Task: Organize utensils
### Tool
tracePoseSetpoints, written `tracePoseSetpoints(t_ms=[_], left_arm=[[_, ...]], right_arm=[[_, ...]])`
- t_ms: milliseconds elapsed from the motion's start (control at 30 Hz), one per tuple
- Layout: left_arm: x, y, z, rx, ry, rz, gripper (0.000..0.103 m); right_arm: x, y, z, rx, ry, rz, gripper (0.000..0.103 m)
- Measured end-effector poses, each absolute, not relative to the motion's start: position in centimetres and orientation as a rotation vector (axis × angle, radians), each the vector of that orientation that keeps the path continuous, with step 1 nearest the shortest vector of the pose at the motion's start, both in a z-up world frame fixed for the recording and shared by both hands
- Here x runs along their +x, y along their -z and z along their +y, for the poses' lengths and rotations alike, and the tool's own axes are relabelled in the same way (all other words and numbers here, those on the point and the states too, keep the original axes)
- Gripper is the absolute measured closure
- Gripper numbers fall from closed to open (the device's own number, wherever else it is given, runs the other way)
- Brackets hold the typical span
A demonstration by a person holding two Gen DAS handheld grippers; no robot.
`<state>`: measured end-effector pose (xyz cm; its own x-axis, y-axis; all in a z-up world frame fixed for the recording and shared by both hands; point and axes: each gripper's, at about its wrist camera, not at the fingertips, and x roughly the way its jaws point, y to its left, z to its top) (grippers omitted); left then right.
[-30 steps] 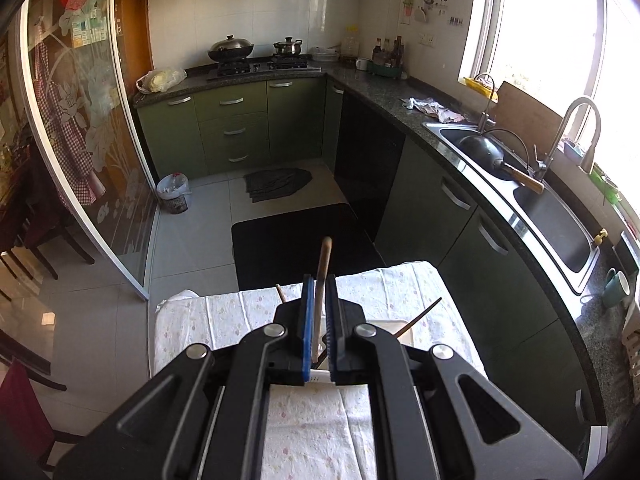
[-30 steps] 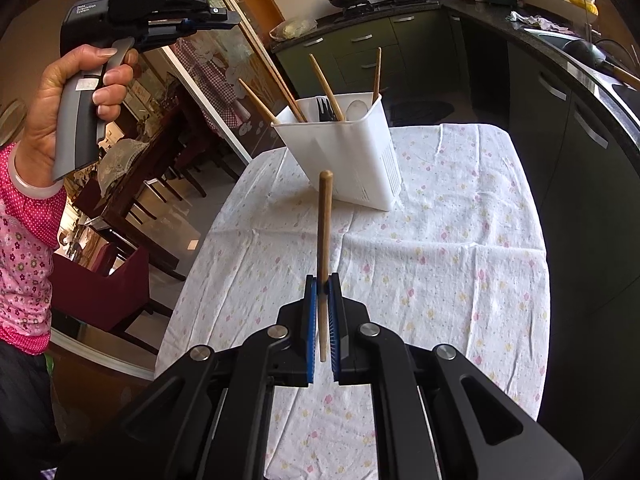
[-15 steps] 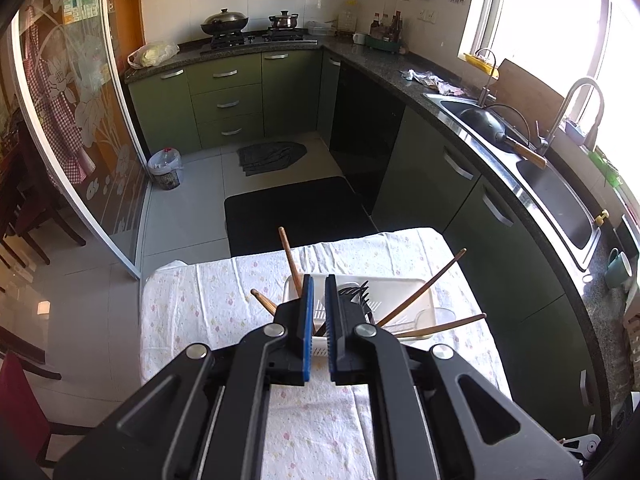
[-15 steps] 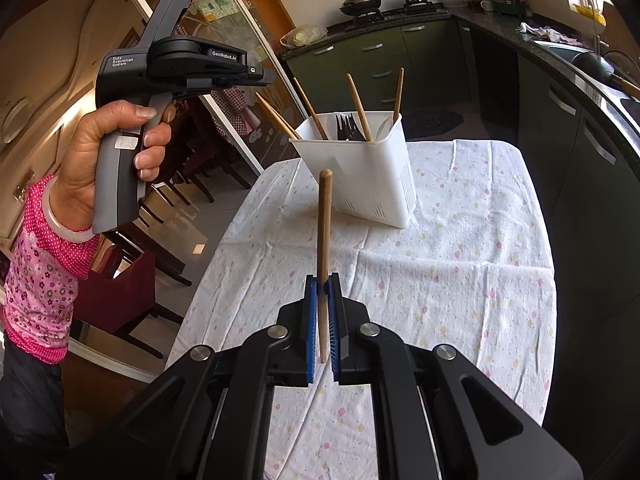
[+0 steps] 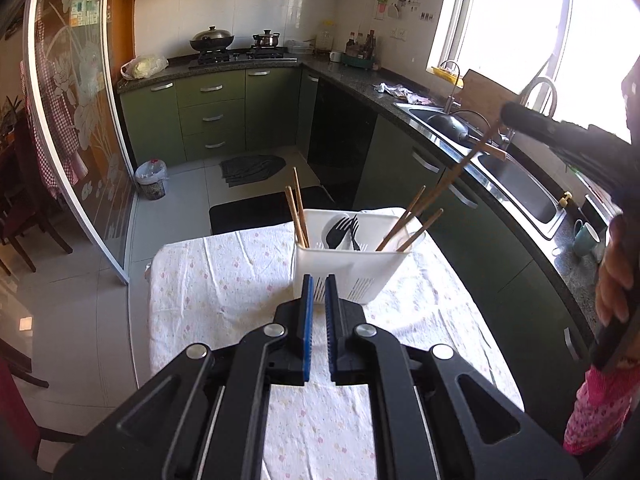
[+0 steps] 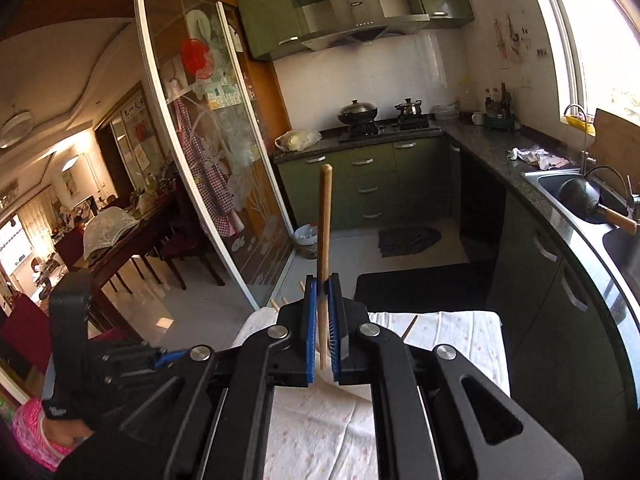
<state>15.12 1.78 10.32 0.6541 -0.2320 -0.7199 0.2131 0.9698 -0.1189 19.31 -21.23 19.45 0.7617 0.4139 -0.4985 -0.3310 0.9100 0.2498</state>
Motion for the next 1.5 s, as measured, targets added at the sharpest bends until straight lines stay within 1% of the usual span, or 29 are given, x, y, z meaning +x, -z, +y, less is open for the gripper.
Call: tracePoseSetpoints(t_ms=[100,267,467,533,633,667,700,733,767,800,833,867,900,933,967,1000,1033,1067,1100,1167,1200,1333,1500], left_arm=[[12.6,-8.9,2.9,-0.039,0.271,0.811,0.097],[8.8,-5.9,3.0,-0.036,0.3,0.778,0.097],[6.8,-3.0,2.7,-0.074,0.321,0.756,0.096],[6.3,-2.5,2.4,-0.066,0.31,0.723,0.091],[5.6,-2.2,2.5,-0.091,0.298,0.682,0.078],[5.5,-2.2,2.6,-0.101,0.296,0.674,0.077],[5.4,-2.3,2.8,-0.113,0.294,0.664,0.075],[5.2,-2.3,3.0,-0.121,0.284,0.65,0.072],[5.0,-2.5,3.0,-0.117,0.266,0.633,0.069],[4.8,-2.6,3.0,-0.107,0.25,0.619,0.061],[4.4,-2.7,3.0,-0.101,0.238,0.601,0.058],[4.1,-2.9,2.9,-0.09,0.217,0.583,0.053],[3.6,-3.1,2.7,-0.067,0.197,0.563,0.046],[3.2,-3.3,2.5,-0.042,0.183,0.543,0.042],[2.8,-3.5,2.3,-0.021,0.162,0.525,0.032],[2.4,-3.6,2.0,-0.003,0.139,0.507,0.021],[2.0,-3.7,1.8,0.007,0.123,0.483,0.016],[1.6,-3.9,1.7,0.016,0.101,0.463,0.012],[1.1,-4.0,1.5,0.028,0.078,0.445,0.011],[0.3,-4.2,1.2,0.033,0.047,0.416,0.007],[-0.2,-4.2,1.1,0.029,0.036,0.405,0.007],[-1.2,-3.6,0.7,0.016,-0.003,0.411,0.007],[-2.2,-2.1,1.1,-0.01,-0.055,0.429,0.007]], right_arm=[[21.9,-18.3,-19.8,0.1,-0.343,0.607,0.097],[25.0,-14.3,-18.1,0.058,-0.293,0.68,0.097],[26.1,-9.9,-17.2,0.032,-0.271,0.717,0.096],[26.2,-8.8,-16.8,0.03,-0.277,0.725,0.096],[26.3,-7.6,-16.6,0.037,-0.283,0.733,0.096],[26.3,-7.2,-16.7,0.041,-0.286,0.734,0.096],[26.2,-7.1,-16.7,0.044,-0.288,0.729,0.093],[26.1,-7.0,-16.8,0.044,-0.283,0.722,0.078],[25.8,-6.9,-16.9,0.049,-0.285,0.717,0.07],[25.1,-7.0,-16.4,0.055,-0.288,0.711,0.062],[24.8,-7.1,-16.6,0.055,-0.287,0.703,0.06],[24.1,-7.4,-16.9,0.056,-0.283,0.69,0.059],[23.4,-7.7,-17.2,0.067,-0.29,0.674,0.053],[22.4,-8.3,-17.9,0.086,-0.304,0.653,0.045],[21.1,-8.7,-18.5,0.103,-0.313,0.624,0.041],[19.5,-9.6,-19.1,0.112,-0.317,0.586,0.035],[17.7,-10.2,-19.8,0.12,-0.321,0.543,0.027],[15.6,-10.8,-20.6,0.127,-0.32,0.498,0.023],[13.5,-11.3,-21.4,0.13,-0.309,0.453,0.015],[9.0,-11.6,-22.9,0.138,-0.287,0.372,0.01],[6.8,-11.6,-23.6,0.14,-0.273,0.343,0.004],[-0.9,-9.4,-25.1,0.122,-0.198,0.289,0.005],[-6.1,-5.4,-24.6,0.076,-0.141,0.309,0.004]])
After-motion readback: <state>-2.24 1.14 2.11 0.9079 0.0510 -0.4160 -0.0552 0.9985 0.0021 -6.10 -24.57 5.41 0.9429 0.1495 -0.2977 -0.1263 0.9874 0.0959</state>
